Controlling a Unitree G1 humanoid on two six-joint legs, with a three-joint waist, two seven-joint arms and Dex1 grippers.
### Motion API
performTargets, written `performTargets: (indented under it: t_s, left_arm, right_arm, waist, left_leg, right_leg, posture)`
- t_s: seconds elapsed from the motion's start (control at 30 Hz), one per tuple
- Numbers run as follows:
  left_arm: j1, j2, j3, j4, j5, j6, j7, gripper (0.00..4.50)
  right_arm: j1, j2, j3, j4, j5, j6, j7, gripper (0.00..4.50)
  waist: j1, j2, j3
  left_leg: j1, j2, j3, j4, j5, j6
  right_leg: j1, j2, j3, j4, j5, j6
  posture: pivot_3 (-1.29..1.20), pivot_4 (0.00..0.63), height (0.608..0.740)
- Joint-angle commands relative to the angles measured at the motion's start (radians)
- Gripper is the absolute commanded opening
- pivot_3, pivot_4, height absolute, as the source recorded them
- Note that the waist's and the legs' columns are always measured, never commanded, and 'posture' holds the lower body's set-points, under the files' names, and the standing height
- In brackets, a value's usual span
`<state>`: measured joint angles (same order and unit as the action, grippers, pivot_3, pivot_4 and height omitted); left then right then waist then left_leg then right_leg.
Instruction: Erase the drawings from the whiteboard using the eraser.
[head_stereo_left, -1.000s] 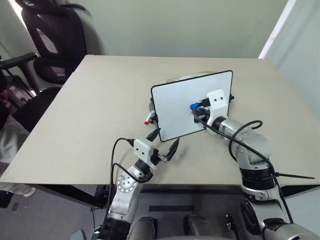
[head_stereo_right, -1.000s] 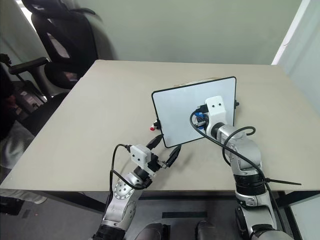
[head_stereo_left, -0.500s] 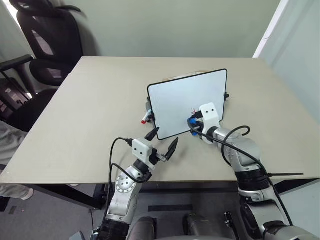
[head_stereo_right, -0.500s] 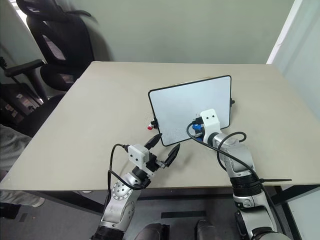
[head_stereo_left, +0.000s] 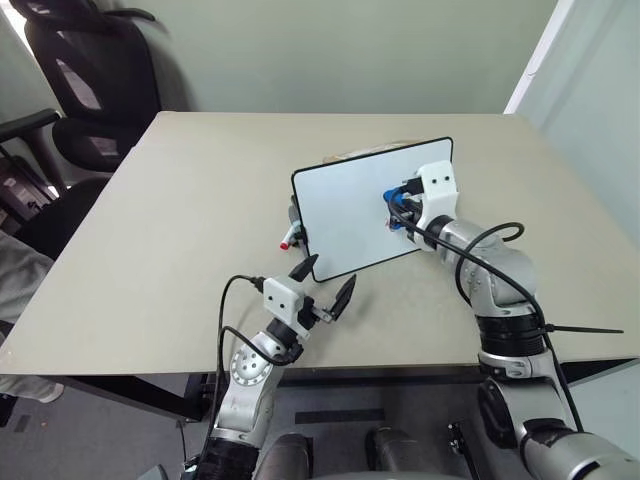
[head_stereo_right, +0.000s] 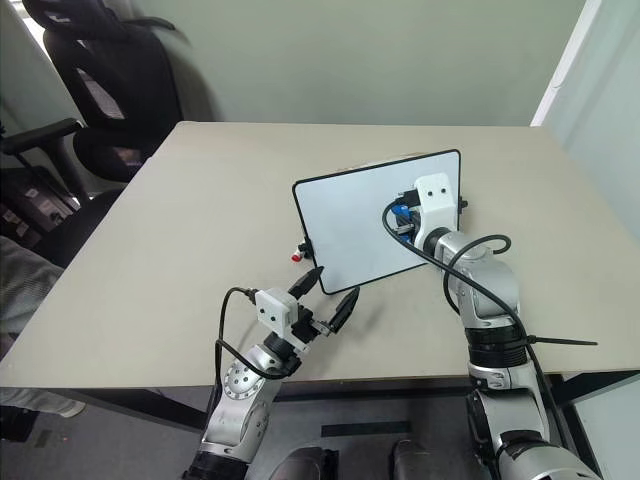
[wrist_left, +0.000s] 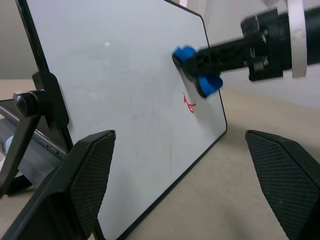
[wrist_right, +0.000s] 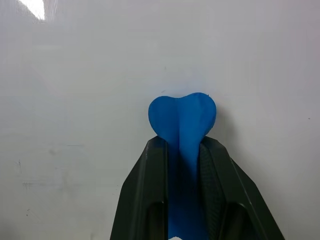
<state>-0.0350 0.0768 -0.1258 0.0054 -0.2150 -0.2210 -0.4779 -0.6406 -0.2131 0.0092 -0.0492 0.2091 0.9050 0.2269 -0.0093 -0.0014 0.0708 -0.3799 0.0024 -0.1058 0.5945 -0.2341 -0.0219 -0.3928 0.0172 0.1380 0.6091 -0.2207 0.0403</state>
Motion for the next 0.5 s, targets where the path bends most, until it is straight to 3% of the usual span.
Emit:
performTargets:
  t_s: [0.03, 0.17, 0.5]
  left_arm:
    - [0.001, 0.000, 0.004, -0.045, -0.013, -0.007, 0.000, 4.50]
    - [0.001, 0.001, 0.006, -0.045, -0.013, -0.006, 0.000, 4.50]
    - [-0.012, 0.000, 0.005, -0.024, -0.013, -0.011, -0.008, 4.50]
  right_arm:
    - [0.037, 0.006, 0.044, 0.047, -0.020, 0.023, 0.005, 0.77]
    - [0.059, -0.001, 0.060, 0.044, -0.015, 0.047, 0.016, 0.77]
    - [-0.002, -0.008, 0.005, 0.017, -0.006, 0.004, 0.010, 0.77]
  waist:
    - [-0.001, 0.000, 0.000]
    - [-0.003, 0.000, 0.002]
    - [-0.002, -0.001, 0.004]
  left_leg:
    - [0.000, 0.000, 0.000, 0.000, 0.000, -0.001]
    - [-0.001, 0.000, 0.000, 0.000, -0.007, -0.012]
    - [-0.003, 0.000, 0.000, 0.001, -0.005, -0.008]
  right_leg:
    - [0.000, 0.000, 0.000, 0.000, 0.000, 0.000]
    - [-0.004, 0.000, 0.000, 0.001, 0.000, 0.000]
    - [-0.006, 0.000, 0.000, 0.001, 0.003, -0.001]
  posture:
    - [0.00, 0.150, 0.740]
    - [0.00, 0.150, 0.740]
    - [0.00, 0.150, 0.740]
